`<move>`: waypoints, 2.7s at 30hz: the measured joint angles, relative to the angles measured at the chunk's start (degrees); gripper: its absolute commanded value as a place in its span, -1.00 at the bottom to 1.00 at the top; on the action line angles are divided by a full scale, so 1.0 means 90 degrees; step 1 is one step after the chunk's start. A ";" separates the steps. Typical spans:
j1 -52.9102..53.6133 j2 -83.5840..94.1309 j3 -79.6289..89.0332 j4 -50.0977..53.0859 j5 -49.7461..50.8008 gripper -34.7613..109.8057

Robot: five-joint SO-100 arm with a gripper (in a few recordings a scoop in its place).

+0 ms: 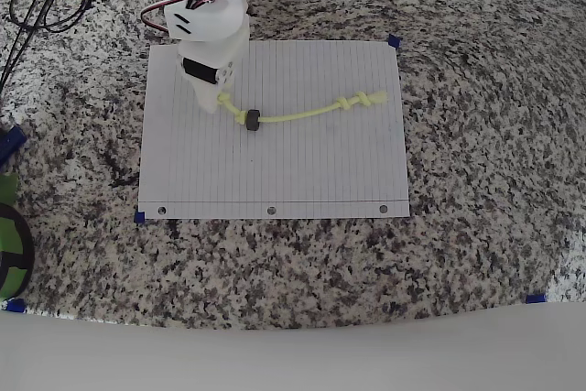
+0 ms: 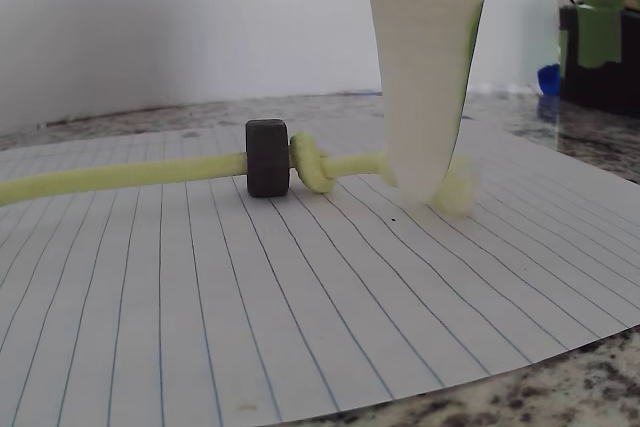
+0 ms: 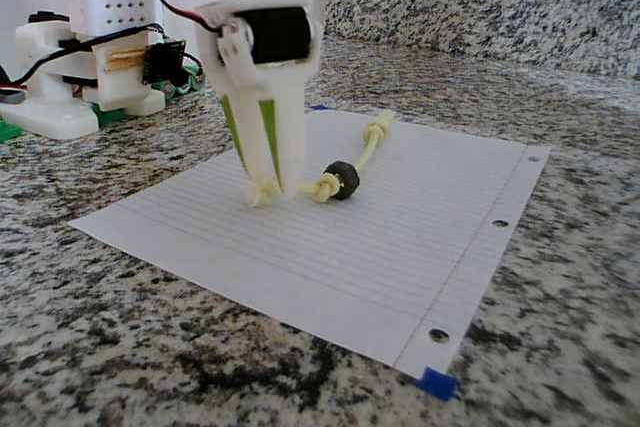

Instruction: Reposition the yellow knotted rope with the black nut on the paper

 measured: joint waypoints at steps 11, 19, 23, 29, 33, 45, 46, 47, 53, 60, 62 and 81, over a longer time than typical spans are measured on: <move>-0.0205 -0.0156 0.0000 -0.0254 -0.0088 -0.09; -0.0215 -0.0156 0.0000 -0.0342 -0.0234 -0.08; -0.0215 -0.0186 -0.0010 -0.0400 -0.0312 -0.09; -0.0215 -0.0293 -0.0010 -0.0420 -0.0439 -0.10; -0.0166 -0.0303 -0.0020 -0.0439 -0.0566 -0.10; -0.0049 -0.0303 -0.0020 -0.0498 -0.0664 -0.14; -0.0049 -0.0303 -0.0020 -0.0498 -0.0664 -0.19; -0.0049 -0.0303 -0.0020 -0.0498 -0.0664 -0.30; -0.0049 -0.0303 -0.0020 -0.0498 -0.0664 -0.52; -0.0049 -0.0303 -0.0020 -0.0537 -0.0635 -0.52; -0.0049 -0.0195 -0.0010 -0.0674 -0.0410 -0.52; 0.1064 0.5488 0.2363 -0.2744 0.8359 -0.52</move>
